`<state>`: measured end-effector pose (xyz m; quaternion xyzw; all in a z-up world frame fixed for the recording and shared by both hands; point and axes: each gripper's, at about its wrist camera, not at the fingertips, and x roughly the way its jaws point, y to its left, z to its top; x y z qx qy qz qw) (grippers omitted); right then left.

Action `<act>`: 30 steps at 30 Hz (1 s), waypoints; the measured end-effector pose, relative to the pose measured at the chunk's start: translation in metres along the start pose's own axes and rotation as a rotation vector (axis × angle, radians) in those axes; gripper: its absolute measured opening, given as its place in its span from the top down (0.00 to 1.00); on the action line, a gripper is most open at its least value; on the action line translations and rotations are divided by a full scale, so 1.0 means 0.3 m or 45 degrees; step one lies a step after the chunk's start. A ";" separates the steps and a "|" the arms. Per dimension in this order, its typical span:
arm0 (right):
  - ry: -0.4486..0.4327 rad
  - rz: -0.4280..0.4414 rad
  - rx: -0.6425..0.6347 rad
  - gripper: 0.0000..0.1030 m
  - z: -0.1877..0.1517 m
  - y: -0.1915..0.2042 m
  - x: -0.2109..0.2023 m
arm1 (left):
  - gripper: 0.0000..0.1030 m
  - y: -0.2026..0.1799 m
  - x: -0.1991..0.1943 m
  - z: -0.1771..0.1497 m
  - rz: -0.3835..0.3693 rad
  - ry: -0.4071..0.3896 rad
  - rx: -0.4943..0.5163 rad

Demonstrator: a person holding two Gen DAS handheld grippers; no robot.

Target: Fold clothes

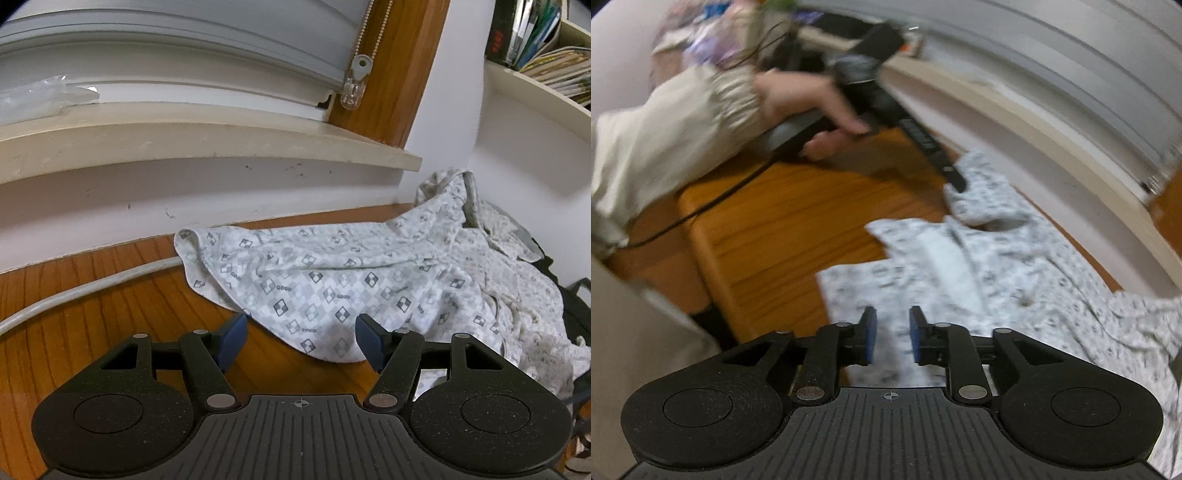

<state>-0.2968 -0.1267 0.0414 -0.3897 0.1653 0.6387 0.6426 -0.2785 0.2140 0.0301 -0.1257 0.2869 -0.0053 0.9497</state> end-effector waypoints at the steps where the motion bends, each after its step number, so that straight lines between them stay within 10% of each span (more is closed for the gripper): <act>1: 0.013 0.009 -0.023 0.72 0.002 0.017 0.005 | 0.33 0.000 0.000 0.000 0.000 0.001 0.001; 12: 0.090 0.042 -0.132 0.72 0.043 0.073 0.073 | 0.33 -0.001 -0.002 0.001 0.004 0.000 0.005; 14: 0.103 0.078 -0.117 0.97 0.050 0.062 0.079 | 0.33 -0.002 -0.002 0.000 0.004 -0.001 0.006; 30: 0.238 0.267 -0.257 0.97 0.108 0.220 -0.063 | 0.33 -0.010 -0.007 0.003 0.000 -0.006 0.012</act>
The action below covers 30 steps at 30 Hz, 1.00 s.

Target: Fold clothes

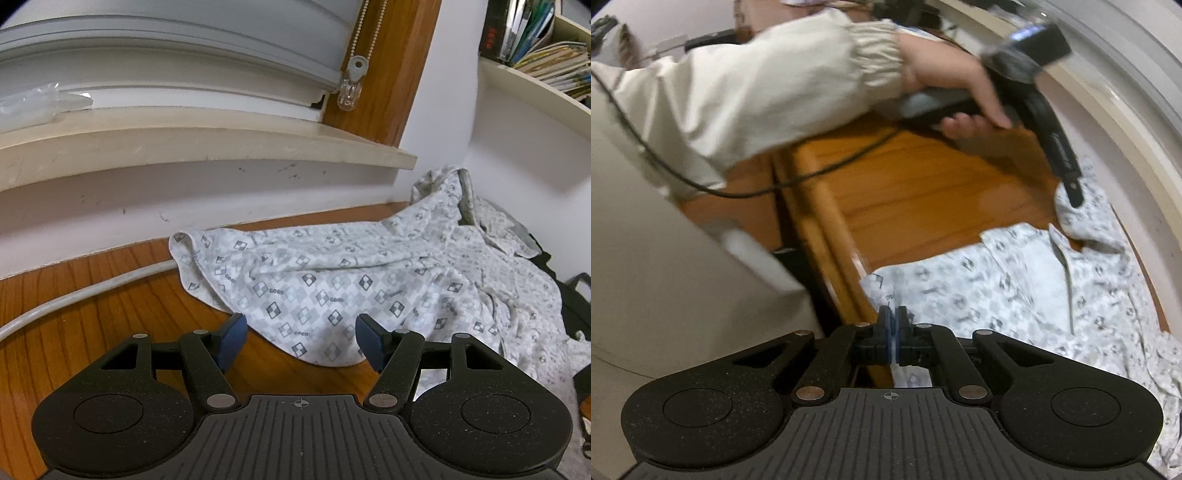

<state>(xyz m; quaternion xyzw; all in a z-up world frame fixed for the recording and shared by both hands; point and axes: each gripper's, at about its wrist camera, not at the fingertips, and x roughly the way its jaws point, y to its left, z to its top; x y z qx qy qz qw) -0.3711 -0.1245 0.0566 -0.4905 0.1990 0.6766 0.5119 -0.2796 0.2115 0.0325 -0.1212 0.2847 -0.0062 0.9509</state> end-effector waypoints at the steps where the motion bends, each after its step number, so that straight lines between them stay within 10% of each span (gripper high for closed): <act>1: 0.004 0.016 -0.002 0.97 0.003 0.014 -0.005 | 0.33 0.000 -0.001 0.000 -0.001 -0.001 0.001; 16: -0.043 0.226 -0.022 0.98 0.004 0.162 -0.039 | 0.33 0.018 -0.005 0.016 0.006 -0.033 -0.028; 30: -0.073 0.069 -0.035 0.95 0.009 0.093 -0.068 | 0.33 0.023 0.015 0.022 0.016 -0.029 -0.034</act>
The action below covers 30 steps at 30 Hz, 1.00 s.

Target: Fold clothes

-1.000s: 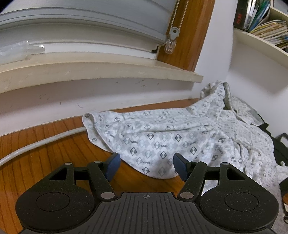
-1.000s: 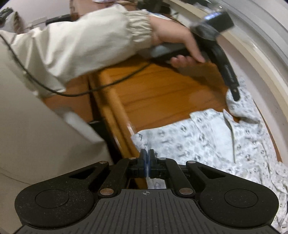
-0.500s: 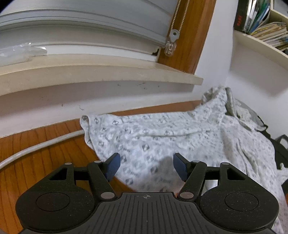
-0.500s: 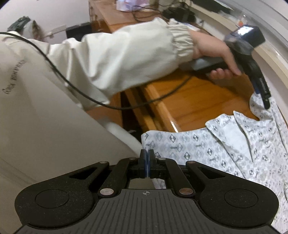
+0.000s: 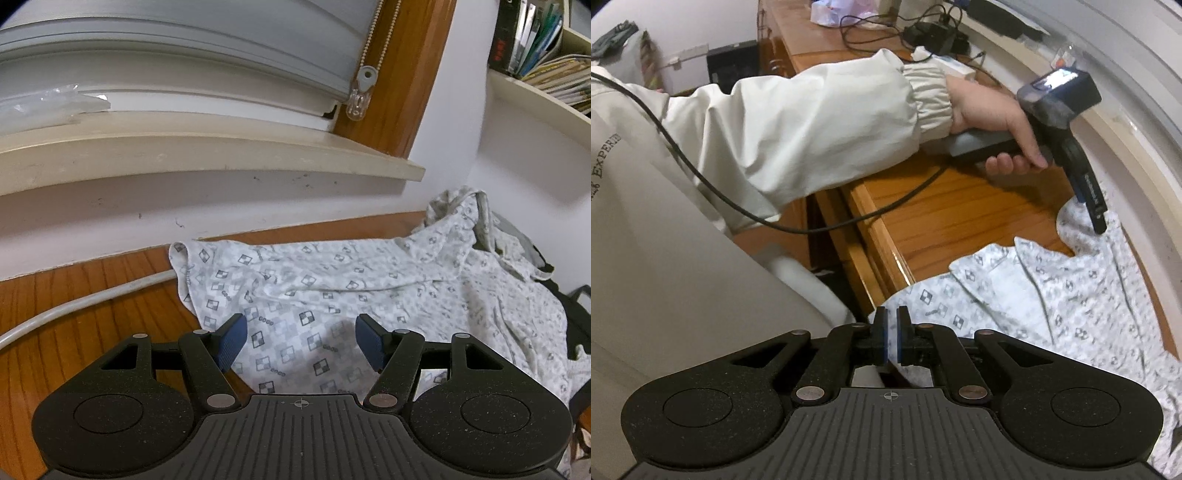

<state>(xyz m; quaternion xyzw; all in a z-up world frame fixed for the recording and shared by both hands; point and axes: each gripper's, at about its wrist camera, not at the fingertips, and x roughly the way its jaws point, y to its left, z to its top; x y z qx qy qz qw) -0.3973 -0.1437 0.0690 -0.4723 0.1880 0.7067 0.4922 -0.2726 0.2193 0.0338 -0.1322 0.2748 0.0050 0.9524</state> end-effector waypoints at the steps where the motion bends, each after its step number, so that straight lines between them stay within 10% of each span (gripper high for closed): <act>1: 0.001 -0.004 -0.007 0.95 0.002 -0.002 0.000 | 0.33 0.000 -0.001 -0.001 0.000 0.000 0.001; 9: 0.007 -0.213 -0.069 0.89 0.013 -0.141 0.053 | 0.31 0.014 -0.006 0.000 0.027 -0.003 -0.008; 22: -0.005 -0.562 0.217 0.70 0.050 -0.834 0.394 | 0.28 0.073 -0.005 0.000 0.115 0.009 -0.050; 30: -0.117 -0.383 0.467 0.68 -0.100 -1.054 0.377 | 0.28 0.075 0.007 -0.001 0.107 0.039 -0.032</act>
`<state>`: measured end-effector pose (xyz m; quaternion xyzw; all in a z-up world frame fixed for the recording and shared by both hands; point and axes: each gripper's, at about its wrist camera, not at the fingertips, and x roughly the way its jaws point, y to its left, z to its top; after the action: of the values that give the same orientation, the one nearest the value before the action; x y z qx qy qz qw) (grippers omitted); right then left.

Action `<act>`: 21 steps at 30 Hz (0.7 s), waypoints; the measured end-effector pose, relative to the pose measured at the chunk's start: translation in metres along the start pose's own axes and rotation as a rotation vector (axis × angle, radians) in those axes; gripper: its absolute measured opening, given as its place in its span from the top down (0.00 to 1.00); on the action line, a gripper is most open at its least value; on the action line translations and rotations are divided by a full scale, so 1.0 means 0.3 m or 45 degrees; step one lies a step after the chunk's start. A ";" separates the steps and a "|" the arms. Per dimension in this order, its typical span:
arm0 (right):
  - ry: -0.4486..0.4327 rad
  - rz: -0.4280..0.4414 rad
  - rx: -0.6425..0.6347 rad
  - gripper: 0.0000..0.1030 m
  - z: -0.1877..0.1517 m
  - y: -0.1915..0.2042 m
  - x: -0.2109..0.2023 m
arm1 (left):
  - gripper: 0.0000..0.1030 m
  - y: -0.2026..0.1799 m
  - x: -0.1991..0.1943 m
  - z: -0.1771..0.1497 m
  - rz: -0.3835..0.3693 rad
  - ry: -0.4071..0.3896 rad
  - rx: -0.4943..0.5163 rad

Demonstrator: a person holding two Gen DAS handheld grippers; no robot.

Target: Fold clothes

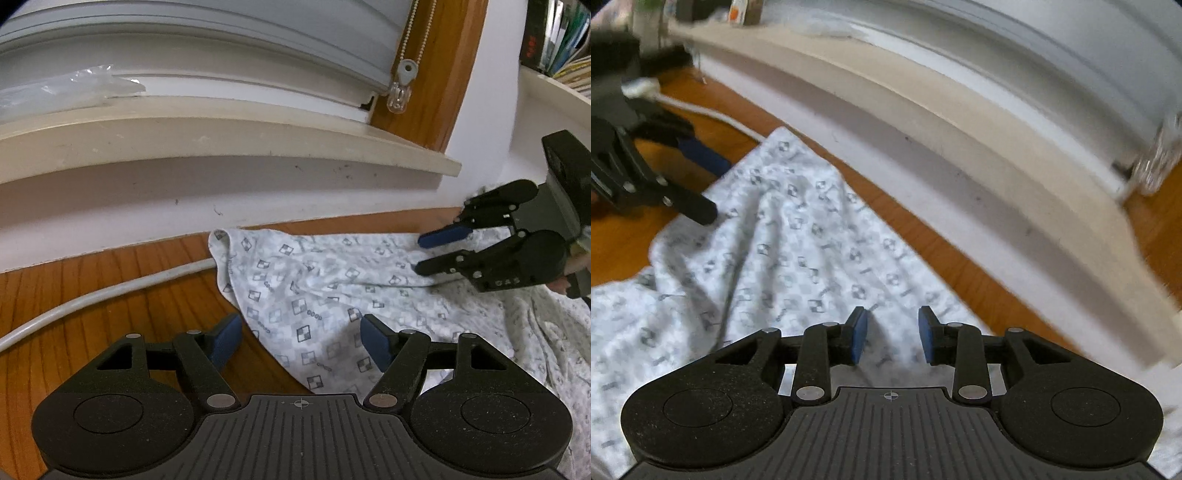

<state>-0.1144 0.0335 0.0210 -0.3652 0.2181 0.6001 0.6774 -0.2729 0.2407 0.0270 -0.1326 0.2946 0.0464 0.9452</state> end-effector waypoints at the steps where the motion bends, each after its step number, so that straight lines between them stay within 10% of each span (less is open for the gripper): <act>1: -0.013 0.027 0.011 0.67 -0.009 -0.008 -0.004 | 0.28 -0.001 0.000 0.000 0.000 0.000 -0.002; 9: -0.057 0.130 0.042 0.69 -0.018 0.019 0.005 | 0.28 -0.004 -0.002 0.001 0.002 0.001 -0.004; 11: -0.077 0.108 0.042 0.98 -0.011 0.017 0.003 | 0.28 -0.005 -0.002 0.000 0.002 0.001 -0.003; 19: -0.095 -0.393 0.104 0.92 0.009 -0.081 -0.057 | 0.28 -0.010 -0.004 -0.004 0.000 -0.001 -0.001; 21: -0.081 -0.333 0.139 0.89 -0.008 -0.088 -0.059 | 0.28 -0.014 -0.004 -0.006 0.002 -0.004 0.004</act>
<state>-0.0918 0.0199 0.0386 -0.3340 0.1795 0.5053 0.7752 -0.2742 0.2362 0.0272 -0.1310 0.2934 0.0470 0.9458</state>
